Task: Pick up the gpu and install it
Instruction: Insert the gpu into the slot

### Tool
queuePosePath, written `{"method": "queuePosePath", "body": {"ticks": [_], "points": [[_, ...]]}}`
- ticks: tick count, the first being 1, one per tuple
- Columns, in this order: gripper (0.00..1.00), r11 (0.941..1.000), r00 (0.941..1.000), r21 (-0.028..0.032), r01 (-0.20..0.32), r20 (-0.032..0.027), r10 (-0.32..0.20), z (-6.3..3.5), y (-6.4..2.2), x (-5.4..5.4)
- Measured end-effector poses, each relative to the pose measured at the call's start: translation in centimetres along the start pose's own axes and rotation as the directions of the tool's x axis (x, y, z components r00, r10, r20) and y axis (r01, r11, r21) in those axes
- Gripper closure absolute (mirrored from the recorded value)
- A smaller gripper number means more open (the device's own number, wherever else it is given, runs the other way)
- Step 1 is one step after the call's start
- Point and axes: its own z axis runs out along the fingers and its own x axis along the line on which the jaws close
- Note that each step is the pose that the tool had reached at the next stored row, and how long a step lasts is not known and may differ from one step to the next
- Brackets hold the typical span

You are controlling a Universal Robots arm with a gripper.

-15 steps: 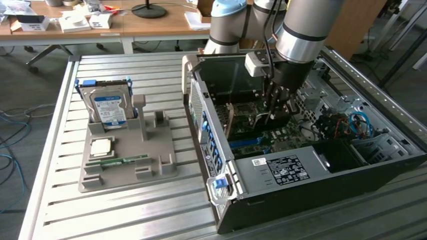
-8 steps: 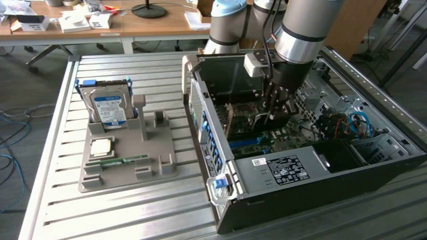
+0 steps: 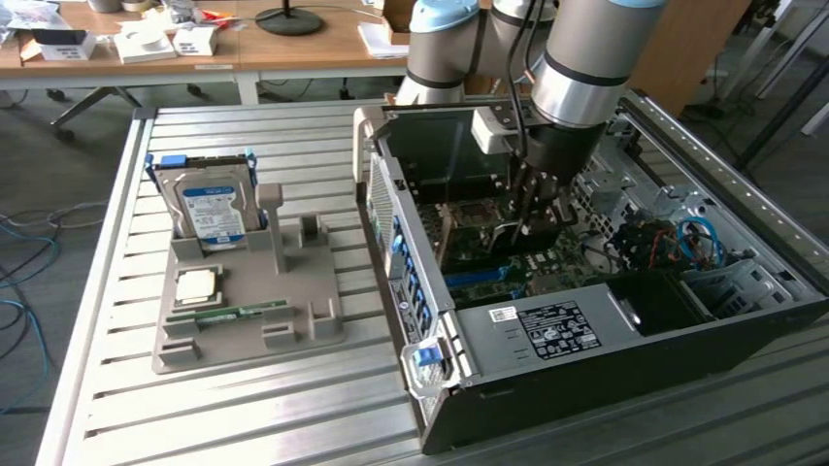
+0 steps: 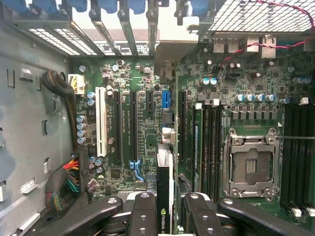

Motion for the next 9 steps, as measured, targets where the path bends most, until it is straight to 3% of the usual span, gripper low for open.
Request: {"method": "queuePosePath", "body": {"ticks": [9], "points": [[0.74, 1.0, 1.0, 0.0001, 0.0, 0.0002, 0.0, 0.25, 0.46, 0.02]]}}
